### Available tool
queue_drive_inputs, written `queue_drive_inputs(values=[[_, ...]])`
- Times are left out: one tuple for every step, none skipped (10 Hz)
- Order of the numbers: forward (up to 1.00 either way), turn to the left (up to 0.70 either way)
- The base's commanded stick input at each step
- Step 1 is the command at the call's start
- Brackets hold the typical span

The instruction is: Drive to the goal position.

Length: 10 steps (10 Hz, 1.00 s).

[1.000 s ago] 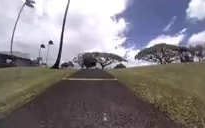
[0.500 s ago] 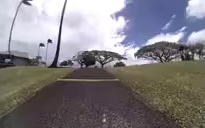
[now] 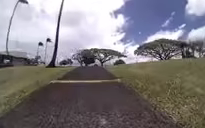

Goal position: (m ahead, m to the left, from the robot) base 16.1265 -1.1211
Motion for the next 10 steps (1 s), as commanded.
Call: queue_drive_inputs(values=[[0.7, 0.35], [0.7, 0.22], [0.7, 0.02], [0.7, 0.0], [0.7, 0.0], [0.7, 0.0], [0.7, 0.0], [0.7, 0.0], [0.7, 0.0], [0.7, 0.0]])
